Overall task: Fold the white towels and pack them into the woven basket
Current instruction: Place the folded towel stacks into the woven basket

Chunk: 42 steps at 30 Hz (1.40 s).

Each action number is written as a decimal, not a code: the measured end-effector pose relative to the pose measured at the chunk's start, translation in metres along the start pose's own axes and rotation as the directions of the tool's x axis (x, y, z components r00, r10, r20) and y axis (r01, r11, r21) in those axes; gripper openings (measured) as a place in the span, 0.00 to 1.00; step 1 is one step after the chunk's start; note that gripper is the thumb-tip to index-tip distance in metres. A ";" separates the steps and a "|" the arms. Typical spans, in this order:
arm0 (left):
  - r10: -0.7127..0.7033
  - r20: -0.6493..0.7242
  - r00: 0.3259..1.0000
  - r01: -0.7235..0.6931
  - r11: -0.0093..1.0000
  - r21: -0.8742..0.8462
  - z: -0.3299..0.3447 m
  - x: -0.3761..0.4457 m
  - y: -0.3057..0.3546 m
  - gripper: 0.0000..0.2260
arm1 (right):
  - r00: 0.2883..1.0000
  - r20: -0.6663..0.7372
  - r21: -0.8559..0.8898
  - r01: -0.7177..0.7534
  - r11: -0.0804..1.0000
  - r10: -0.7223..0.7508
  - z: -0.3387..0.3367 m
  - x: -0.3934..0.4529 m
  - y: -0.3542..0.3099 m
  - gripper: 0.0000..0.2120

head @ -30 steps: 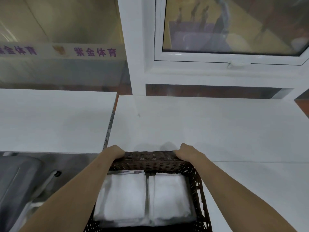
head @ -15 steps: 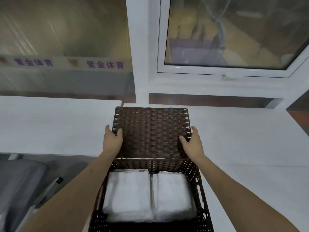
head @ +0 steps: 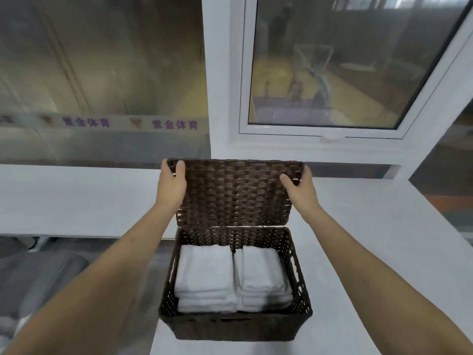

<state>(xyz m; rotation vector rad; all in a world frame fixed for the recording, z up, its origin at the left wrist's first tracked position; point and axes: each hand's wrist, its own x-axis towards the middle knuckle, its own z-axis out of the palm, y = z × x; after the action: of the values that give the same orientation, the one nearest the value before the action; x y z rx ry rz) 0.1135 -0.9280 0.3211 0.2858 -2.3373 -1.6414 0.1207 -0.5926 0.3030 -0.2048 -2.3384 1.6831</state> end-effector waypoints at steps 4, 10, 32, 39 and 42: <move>-0.001 -0.003 1.000 0.001 0.998 0.063 -0.021 -0.047 -0.001 0.25 | 0.999 0.038 -0.001 -0.015 1.000 0.015 -0.022 -0.051 -0.007 0.32; 0.059 -0.068 0.996 -0.054 0.996 0.073 -0.042 -0.128 -0.020 0.16 | 0.999 0.026 -0.047 -0.028 0.999 0.029 -0.052 -0.132 0.013 0.17; -0.241 0.160 0.957 0.184 0.934 0.305 -0.062 -0.282 -0.121 0.13 | 0.888 0.367 -0.301 -0.167 0.939 0.276 -0.077 -0.295 0.090 0.30; -0.250 0.246 0.936 0.157 0.927 0.342 -0.067 -0.274 -0.136 0.13 | 0.870 0.380 -0.339 -0.185 0.923 0.314 -0.068 -0.303 0.097 0.31; -0.245 0.266 0.932 0.140 0.923 0.360 -0.066 -0.271 -0.137 0.13 | 0.874 0.364 -0.356 -0.190 0.915 0.323 -0.063 -0.301 0.099 0.31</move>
<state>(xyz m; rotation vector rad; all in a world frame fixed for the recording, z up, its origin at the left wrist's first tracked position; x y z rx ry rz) 0.3916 -0.9481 0.1843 0.3639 -2.9168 -1.4453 0.4237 -0.5810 0.1918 -0.2488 -3.0218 1.5821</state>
